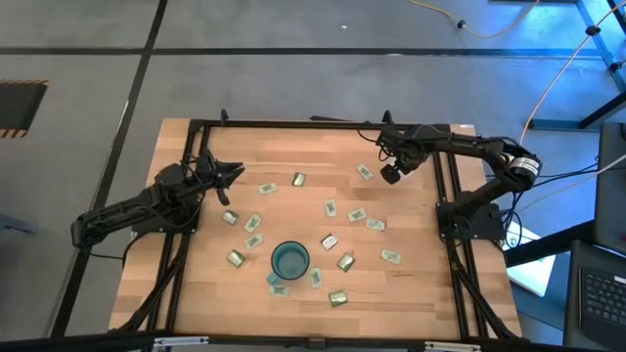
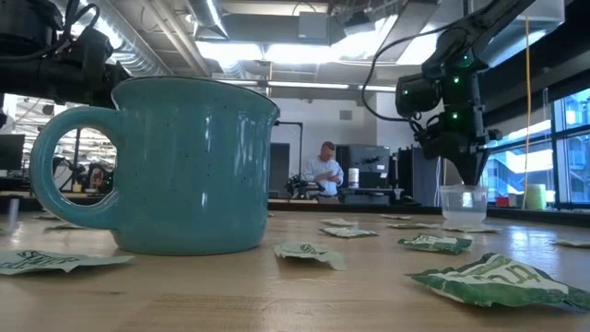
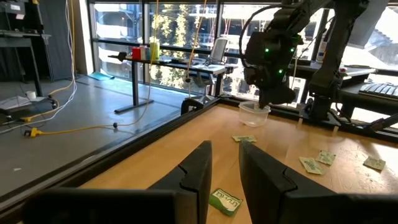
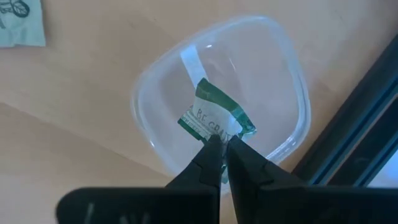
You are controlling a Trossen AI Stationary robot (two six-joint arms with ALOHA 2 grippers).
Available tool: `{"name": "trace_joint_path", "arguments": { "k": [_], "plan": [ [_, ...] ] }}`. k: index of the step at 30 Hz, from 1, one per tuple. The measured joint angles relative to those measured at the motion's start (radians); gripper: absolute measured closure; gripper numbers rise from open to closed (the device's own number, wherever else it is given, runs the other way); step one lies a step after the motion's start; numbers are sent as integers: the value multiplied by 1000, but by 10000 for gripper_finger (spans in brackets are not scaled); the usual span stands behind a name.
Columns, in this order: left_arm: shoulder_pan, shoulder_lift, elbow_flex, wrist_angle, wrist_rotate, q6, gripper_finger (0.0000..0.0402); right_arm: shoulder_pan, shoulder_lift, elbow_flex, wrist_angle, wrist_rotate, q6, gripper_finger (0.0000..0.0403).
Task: Pick and place items into bin
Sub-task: Put the truvia packet into the transparent bin, then put the stevia packet into the transparent bin
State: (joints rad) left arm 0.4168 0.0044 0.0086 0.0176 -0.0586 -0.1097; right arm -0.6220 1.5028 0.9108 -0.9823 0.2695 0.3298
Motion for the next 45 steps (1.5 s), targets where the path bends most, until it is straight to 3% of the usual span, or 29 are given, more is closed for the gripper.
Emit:
{"name": "trace_joint_path", "arguments": {
  "k": [13,18,22,26,30,38,45],
  "plan": [
    [0,0,0,0,0,0,327,0,0,0,6,0,1,379],
    [0,0,0,0,0,0,327,1,0,0,6,12,1,340],
    [0,0,0,0,0,0,327,1,0,24,-28,85,7,305],
    [0,0,0,0,0,0,327,9,0,74,-32,89,7,290],
    [0,0,0,0,0,0,327,57,0,108,8,49,0,288],
    [0,0,0,0,0,0,327,161,4,70,258,-62,-71,288],
    [0,0,0,0,0,0,327,195,93,63,289,-63,-60,288]
  ]
}}
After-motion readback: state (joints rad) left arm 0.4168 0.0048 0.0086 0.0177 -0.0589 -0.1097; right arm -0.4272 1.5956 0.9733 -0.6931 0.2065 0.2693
